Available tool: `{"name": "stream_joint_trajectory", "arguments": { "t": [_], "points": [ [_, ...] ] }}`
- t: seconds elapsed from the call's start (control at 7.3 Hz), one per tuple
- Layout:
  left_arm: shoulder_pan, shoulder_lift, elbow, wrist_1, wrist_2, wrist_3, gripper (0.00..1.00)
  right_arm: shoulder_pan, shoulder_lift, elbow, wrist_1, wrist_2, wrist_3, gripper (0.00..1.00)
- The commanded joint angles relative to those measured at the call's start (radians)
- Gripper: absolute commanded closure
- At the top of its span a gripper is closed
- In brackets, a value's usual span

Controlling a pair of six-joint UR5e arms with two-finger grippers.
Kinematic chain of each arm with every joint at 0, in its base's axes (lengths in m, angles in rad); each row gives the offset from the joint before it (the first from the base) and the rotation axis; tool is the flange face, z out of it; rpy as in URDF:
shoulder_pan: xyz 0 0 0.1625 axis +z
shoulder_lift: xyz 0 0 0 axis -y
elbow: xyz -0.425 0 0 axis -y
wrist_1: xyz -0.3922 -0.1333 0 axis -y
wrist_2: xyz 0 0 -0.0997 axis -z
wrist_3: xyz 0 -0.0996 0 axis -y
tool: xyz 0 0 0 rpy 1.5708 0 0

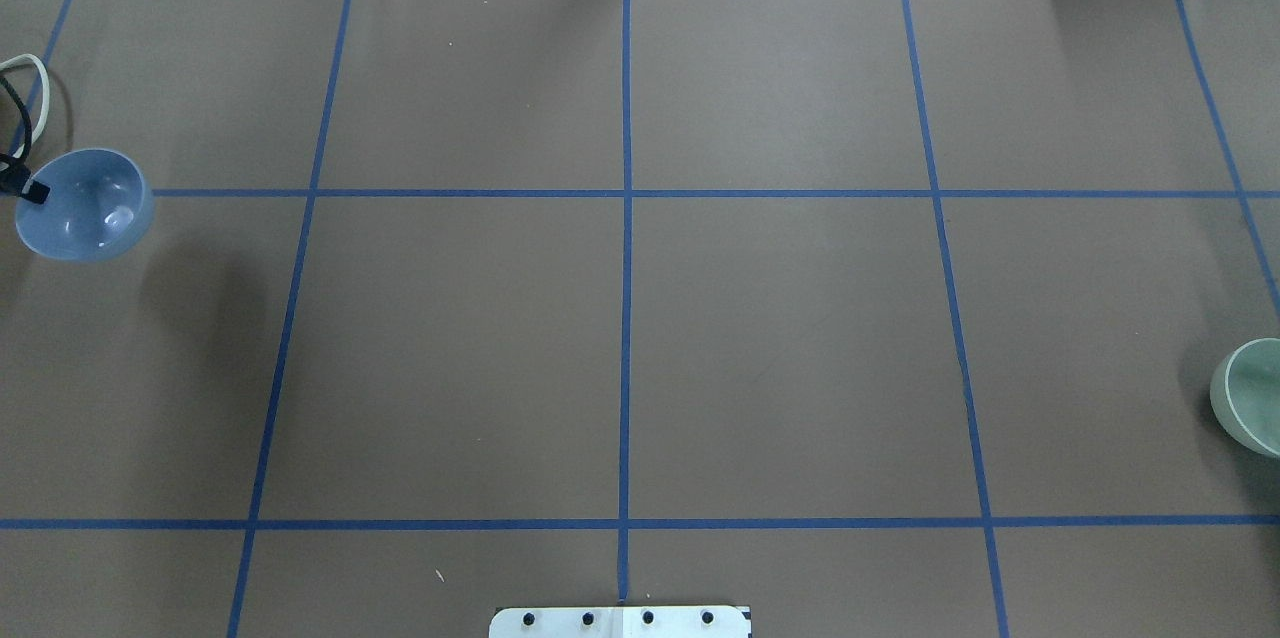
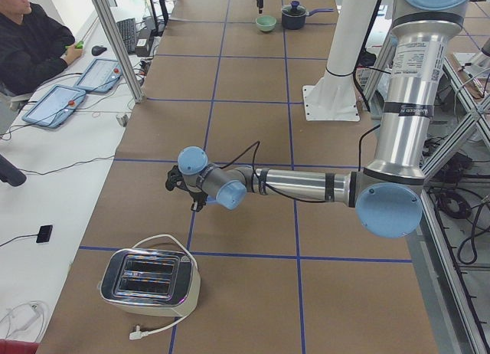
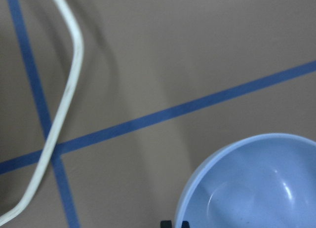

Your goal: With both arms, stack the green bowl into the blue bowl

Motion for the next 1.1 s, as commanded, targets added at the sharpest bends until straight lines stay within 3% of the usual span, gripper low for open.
{"name": "stream_joint_trajectory", "arguments": {
  "t": [0.0,0.68,0.82,0.96],
  "points": [
    [0.001,-0.087,-0.045,0.082,-0.005,-0.116,1.0,-0.022,-0.004,-0.042,0.041,-0.001,0.003,0.0],
    [0.109,-0.203,-0.072,0.085,-0.001,-0.376,1.0,-0.076,-0.023,-0.08,0.152,0.009,0.068,0.01],
    [0.124,-0.213,-0.078,0.085,-0.001,-0.403,1.0,-0.085,-0.023,-0.083,0.163,0.008,0.078,0.07],
    [0.139,-0.223,-0.078,0.085,0.002,-0.429,1.0,-0.087,-0.023,-0.084,0.163,0.008,0.078,0.25]
  ]
}}
